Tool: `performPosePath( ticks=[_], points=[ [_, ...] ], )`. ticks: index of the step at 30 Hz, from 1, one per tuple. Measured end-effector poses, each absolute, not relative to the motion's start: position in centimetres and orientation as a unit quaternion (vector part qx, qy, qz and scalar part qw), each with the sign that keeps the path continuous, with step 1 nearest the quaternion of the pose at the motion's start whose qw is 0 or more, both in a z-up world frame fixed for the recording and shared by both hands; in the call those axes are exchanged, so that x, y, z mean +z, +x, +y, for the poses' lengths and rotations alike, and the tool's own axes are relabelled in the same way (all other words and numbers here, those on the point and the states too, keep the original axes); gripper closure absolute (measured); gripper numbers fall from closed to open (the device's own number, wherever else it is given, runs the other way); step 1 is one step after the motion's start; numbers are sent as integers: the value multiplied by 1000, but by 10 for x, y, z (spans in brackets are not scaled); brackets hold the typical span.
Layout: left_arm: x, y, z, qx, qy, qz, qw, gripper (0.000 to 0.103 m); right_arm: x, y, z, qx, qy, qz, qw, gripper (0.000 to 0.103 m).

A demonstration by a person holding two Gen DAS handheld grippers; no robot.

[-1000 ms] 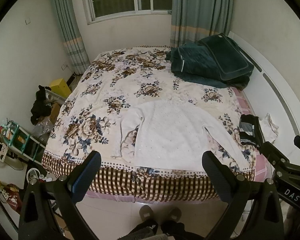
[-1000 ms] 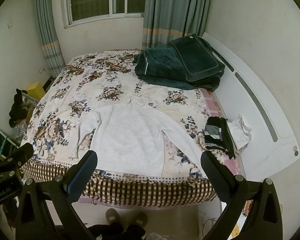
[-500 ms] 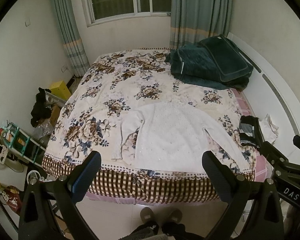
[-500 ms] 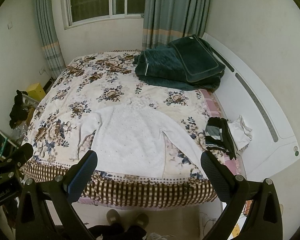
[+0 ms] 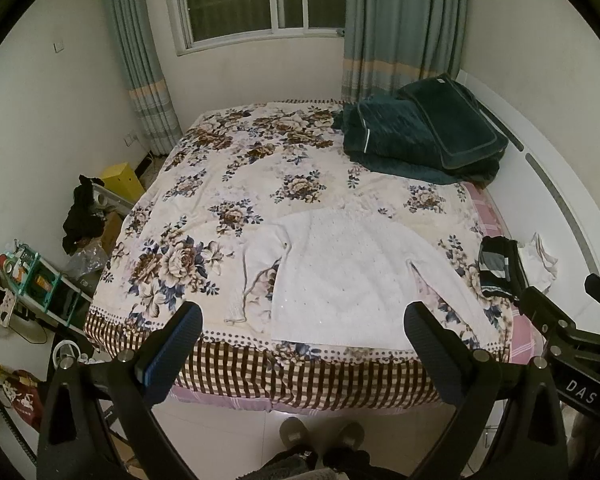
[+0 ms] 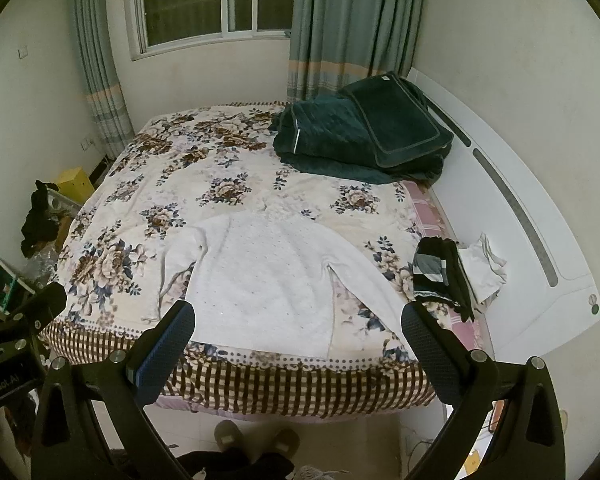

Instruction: Fold small clothes

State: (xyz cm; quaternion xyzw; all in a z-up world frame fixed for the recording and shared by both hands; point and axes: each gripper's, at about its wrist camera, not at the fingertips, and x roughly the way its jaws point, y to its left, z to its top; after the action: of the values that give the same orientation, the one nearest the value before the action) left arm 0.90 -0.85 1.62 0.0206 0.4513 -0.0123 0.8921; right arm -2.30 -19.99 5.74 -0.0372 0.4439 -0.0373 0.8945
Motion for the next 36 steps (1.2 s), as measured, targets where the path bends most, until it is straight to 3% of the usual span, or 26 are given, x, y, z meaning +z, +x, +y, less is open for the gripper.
performPosePath(
  ticks=[36],
  points=[
    [16,13,-11,-16,17,449,893,0,65,-27,-196,-34,-32,444,895,0]
  ],
)
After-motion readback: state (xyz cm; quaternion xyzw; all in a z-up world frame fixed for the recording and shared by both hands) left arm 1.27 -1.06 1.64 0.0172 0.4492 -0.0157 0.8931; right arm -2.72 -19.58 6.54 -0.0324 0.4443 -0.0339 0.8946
